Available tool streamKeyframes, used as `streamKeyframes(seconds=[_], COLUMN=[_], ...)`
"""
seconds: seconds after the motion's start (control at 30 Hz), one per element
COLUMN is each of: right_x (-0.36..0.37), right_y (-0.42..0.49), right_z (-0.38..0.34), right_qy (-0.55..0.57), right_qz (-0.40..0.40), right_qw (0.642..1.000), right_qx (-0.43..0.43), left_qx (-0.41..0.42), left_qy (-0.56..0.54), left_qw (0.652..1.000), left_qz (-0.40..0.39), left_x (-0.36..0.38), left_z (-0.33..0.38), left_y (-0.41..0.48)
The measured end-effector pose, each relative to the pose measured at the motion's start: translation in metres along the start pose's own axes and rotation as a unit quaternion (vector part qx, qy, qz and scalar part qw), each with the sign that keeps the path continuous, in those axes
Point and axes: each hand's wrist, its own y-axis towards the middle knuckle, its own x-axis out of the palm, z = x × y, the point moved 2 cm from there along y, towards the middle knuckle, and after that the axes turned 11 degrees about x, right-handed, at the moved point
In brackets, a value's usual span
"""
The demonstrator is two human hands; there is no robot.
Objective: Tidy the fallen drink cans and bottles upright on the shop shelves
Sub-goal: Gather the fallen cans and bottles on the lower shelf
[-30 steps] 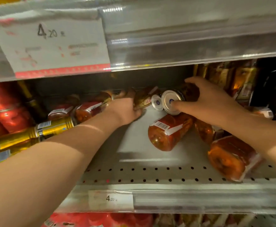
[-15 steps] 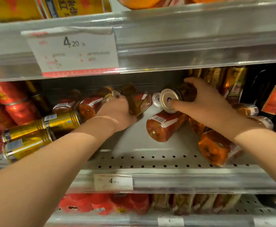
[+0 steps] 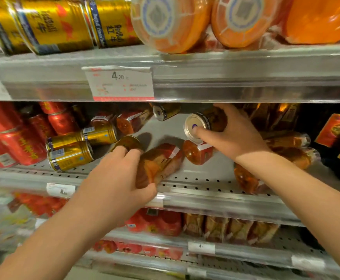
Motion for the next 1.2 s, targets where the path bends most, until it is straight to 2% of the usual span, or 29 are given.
streamKeyframes(seconds=[0.17,0.3,0.43,0.53,0.63,0.8,0.93,1.07,1.2], right_x=[-0.001,-0.002,0.002,0.009,0.024,0.084,0.139,0.174,0.177], right_y=[-0.008,-0.014,-0.02,-0.025,-0.032,-0.034,-0.028,-0.011,-0.007], right_z=[-0.005,-0.002,-0.007,-0.023,-0.05,-0.1,-0.13,-0.152,-0.166], right_qy=[0.007,0.004,-0.012,-0.014,0.007,0.018,-0.008,-0.07,-0.092], right_qz=[0.031,0.04,0.026,0.0,-0.037,-0.086,-0.116,-0.116,-0.147], right_qw=[0.999,0.998,0.999,1.0,0.999,0.996,0.992,0.99,0.982], right_qx=[0.008,0.042,0.031,0.011,-0.017,-0.021,-0.043,-0.05,-0.072], left_qx=[0.059,0.054,0.087,0.112,0.095,0.047,0.037,0.046,0.072], left_qy=[-0.132,-0.214,-0.207,-0.157,-0.13,-0.079,-0.027,-0.033,-0.034], left_qw=[0.984,0.968,0.968,0.977,0.987,0.99,0.985,0.99,0.992], left_qz=[-0.103,-0.117,-0.116,-0.094,-0.021,0.108,0.163,0.132,0.097], left_x=[-0.005,0.025,0.046,0.049,0.04,0.011,-0.003,-0.003,0.006], left_z=[-0.028,-0.033,-0.03,-0.028,-0.043,-0.115,-0.17,-0.212,-0.219], left_y=[0.008,0.038,0.052,0.048,0.026,-0.024,-0.036,-0.029,-0.015])
